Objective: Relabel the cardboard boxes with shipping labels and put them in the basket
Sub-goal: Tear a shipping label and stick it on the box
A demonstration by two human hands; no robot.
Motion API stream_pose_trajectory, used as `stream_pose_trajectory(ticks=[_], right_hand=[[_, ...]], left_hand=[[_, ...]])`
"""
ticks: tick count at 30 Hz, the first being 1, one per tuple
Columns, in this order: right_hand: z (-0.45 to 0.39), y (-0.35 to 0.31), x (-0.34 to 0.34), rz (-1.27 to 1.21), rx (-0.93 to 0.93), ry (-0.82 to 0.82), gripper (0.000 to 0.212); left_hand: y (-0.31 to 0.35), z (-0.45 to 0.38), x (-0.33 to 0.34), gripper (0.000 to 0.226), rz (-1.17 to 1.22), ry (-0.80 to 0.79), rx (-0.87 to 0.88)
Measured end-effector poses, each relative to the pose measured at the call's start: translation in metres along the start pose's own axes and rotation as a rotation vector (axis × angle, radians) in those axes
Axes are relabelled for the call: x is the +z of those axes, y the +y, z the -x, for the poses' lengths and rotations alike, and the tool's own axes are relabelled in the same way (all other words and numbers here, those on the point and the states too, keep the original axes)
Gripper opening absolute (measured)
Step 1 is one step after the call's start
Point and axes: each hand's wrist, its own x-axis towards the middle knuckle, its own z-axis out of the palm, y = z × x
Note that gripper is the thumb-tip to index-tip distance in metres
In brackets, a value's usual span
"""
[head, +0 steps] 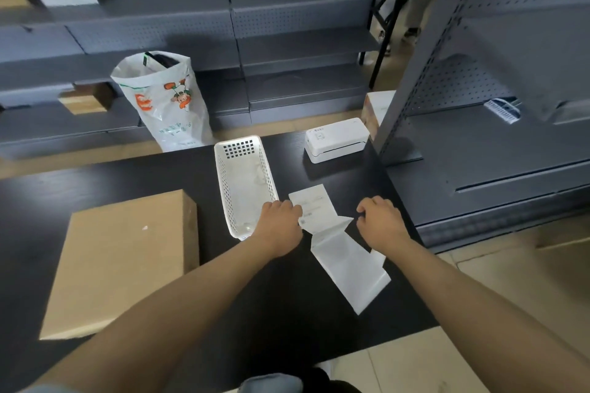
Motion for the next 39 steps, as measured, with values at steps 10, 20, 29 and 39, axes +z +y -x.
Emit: stream_pose_trajectory(ticks=[10, 20, 29, 39], right_hand=[[-0.024, 0.017, 0.026, -0.060, -0.032, -0.186, 0.030], [-0.064, 0.027, 0.048, -0.482, 0.047, -0.510, 0.019], [-0.092, 0.014, 0.037, -1.065, 0.453, -0.794, 0.036], [-0.096, 0.012, 0.019, -1.227, 0.535, -1.122, 0.026]], left_hand=[[0.023, -0.018, 0.035, 0.035, 0.082, -0.094, 0.033], [0.016, -0.061, 0.019, 0.029, 0.172, 0.027, -0.210], [0.006, -0.085, 0.005, 0.029, 0.358, 0.097, -0.388], [0.030, -0.081, 0.016, 0.044, -0.100, 0.212, -0.073]])
